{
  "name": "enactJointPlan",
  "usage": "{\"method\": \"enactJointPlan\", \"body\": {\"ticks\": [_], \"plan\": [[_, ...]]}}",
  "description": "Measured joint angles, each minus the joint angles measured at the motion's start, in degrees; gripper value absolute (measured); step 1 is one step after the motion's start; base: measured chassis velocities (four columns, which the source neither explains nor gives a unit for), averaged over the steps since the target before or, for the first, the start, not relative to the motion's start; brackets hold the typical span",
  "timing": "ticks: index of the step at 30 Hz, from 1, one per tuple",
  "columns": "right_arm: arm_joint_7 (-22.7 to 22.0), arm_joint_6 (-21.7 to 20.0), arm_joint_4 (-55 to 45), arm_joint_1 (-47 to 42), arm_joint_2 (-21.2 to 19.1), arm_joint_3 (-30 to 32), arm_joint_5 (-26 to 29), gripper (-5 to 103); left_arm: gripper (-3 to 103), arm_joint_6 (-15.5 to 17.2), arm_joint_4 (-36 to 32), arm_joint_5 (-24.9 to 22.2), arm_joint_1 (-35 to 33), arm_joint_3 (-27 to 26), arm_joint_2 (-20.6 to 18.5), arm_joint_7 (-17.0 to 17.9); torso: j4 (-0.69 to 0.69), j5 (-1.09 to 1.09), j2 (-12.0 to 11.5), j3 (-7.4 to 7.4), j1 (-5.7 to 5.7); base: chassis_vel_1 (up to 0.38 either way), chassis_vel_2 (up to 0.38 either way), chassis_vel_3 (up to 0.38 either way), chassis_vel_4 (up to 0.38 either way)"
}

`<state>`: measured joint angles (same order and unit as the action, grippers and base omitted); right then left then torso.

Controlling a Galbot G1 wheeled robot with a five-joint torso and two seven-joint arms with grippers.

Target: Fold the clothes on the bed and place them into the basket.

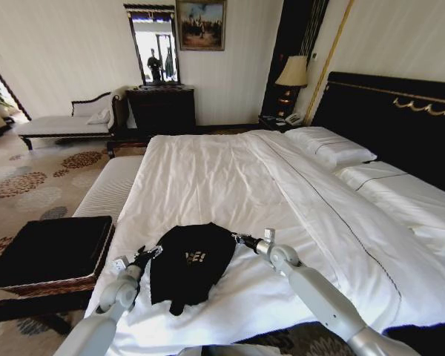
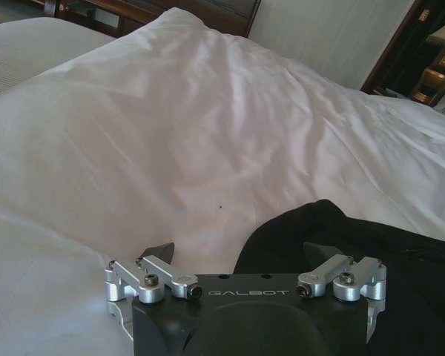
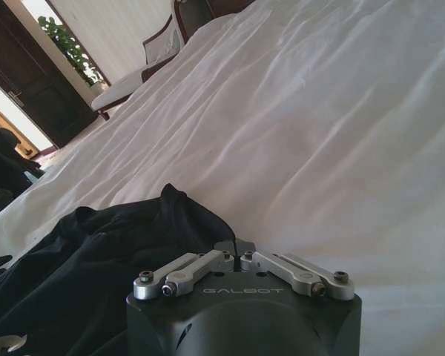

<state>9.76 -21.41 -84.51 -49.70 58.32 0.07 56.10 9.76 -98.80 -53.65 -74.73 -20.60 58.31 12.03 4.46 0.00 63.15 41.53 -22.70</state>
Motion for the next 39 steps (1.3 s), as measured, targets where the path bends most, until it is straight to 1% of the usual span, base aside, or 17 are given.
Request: {"method": "enactJointPlan", "body": {"ticks": [4, 8, 11, 12, 14, 16, 20, 21, 23, 24, 26, 30, 33, 34, 35, 37, 39], "plan": [[-0.15, -0.05, 0.07, 0.22, -0.01, -0.12, 0.06, 0, 98, 0.05, 0.68, 0.06, 0.98, 1.37, 0.22, -0.38, -0.01, 0.01, 0.00, 0.00, 0.00, 0.000, 0.000, 0.000, 0.000], [-0.25, -0.07, 0.04, 0.24, -0.07, -0.12, 0.10, 0, 103, 0.31, 1.24, 0.74, 2.29, 2.68, 0.58, -0.57, 0.00, 0.00, 0.00, 0.00, 0.00, 0.000, 0.000, 0.000, 0.000], [-0.35, -0.10, -0.15, 0.02, -0.26, 0.04, 0.13, 0, 90, 0.33, 2.03, 1.08, 3.27, 3.02, 0.88, -0.70, 0.00, 0.01, 0.00, 0.00, 0.00, 0.000, 0.000, 0.000, 0.000], [-0.35, -0.10, -0.15, 0.02, -0.26, 0.04, 0.13, 0, 90, 0.33, 2.03, 1.08, 3.27, 3.02, 0.88, -0.70, 0.00, 0.01, 0.00, 0.00, 0.00, 0.000, 0.000, 0.000, 0.000], [-0.39, -0.12, -0.32, -0.31, -0.56, 0.28, 0.13, 0, 80, 0.33, 2.09, 0.64, 3.26, 2.83, 0.91, -0.78, 0.00, 0.00, 0.00, 0.00, 0.00, 0.000, 0.000, 0.000, 0.000], [-0.39, -0.12, -0.35, -0.42, -0.70, 0.39, 0.15, 0, 80, 0.33, 2.12, 0.43, 3.19, 2.74, 0.90, -0.84, 0.00, 0.01, 0.00, 0.00, 0.00, 0.000, 0.000, 0.000, 0.000], [-0.60, 0.12, -0.27, -0.49, -0.76, 0.59, 0.24, 0, 57, 0.08, 2.62, 0.84, 3.19, 2.95, 1.14, -0.79, 0.00, 0.00, 0.00, 0.00, 0.00, 0.000, 0.000, 0.000, 0.000], [-0.60, 0.12, -0.27, -0.49, -0.76, 0.59, 0.24, 0, 57, 0.08, 2.62, 0.84, 3.19, 2.95, 1.14, -0.79, 0.00, 0.00, 0.00, 0.00, 0.00, 0.000, 0.000, 0.000, 0.000], [-0.93, 0.18, -0.23, -0.41, -0.51, 0.59, 0.50, 0, 46, 0.06, 2.62, 0.90, 3.42, 3.36, 1.31, -0.72, 0.00, 0.00, 0.00, 0.00, 0.00, 0.000, 0.000, 0.000, 0.000], [-1.00, 0.20, -0.23, -0.39, -0.44, 0.57, 0.53, 0, 46, 0.05, 2.61, 0.90, 3.57, 3.58, 1.36, -0.71, 0.00, 0.00, 0.00, 0.00, 0.00, 0.000, 0.000, 0.000, 0.000], [-1.09, 0.21, -0.24, -0.37, -0.40, 0.51, 0.57, 0, 41, 0.05, 2.65, 0.90, 3.75, 3.74, 1.41, -0.70, 0.00, 0.00, 0.00, 0.00, 0.00, 0.000, 0.000, 0.000, 0.000], [-1.26, 0.20, -0.50, -0.45, -0.44, 0.29, 0.64, 0, 20, 0.12, 3.23, 0.38, 4.23, 3.87, 1.57, -0.48, 0.00, 0.00, 0.00, 0.00, 0.00, 0.000, 0.000, 0.000, 0.000], [-1.28, 0.06, -0.62, -0.59, -0.55, 0.30, 0.75, 0, 15, 0.13, 3.35, 0.41, 4.35, 3.49, 1.87, -0.48, 0.00, 0.00, 0.00, 0.00, 0.00, 0.000, 0.000, 0.000, 0.000], [-1.30, 0.05, -0.63, -0.67, -0.58, 0.30, 0.75, 0, 9, 0.13, 3.36, 0.51, 4.40, 3.19, 2.07, -0.48, 0.00, 0.00, 0.00, 0.00, 0.00, 0.000, 0.000, 0.000, 0.000], [-1.30, 0.05, -0.63, -0.67, -0.58, 0.30, 0.75, 0, 9, 0.13, 3.36, 0.51, 4.40, 3.19, 2.07, -0.48, 0.00, 0.00, 0.00, 0.00, 0.00, 0.000, 0.000, 0.000, 0.000], [-1.35, 0.05, -0.69, -0.79, -0.57, 0.31, 0.74, 0, 1, 0.14, 3.18, 0.53, 4.41, 2.91, 2.21, -0.40, 0.00, 0.00, 0.00, 0.00, 0.00, 0.000, 0.000, 0.000, 0.000], [-1.44, 0.05, -0.83, -0.83, -0.45, 0.32, 0.73, 0, 1, 0.14, 2.76, 0.58, 4.36, 2.88, 2.04, -0.37, 0.00, 0.00, 0.00, 0.00, 0.00, 0.000, 0.000, 0.000, 0.000]]}}
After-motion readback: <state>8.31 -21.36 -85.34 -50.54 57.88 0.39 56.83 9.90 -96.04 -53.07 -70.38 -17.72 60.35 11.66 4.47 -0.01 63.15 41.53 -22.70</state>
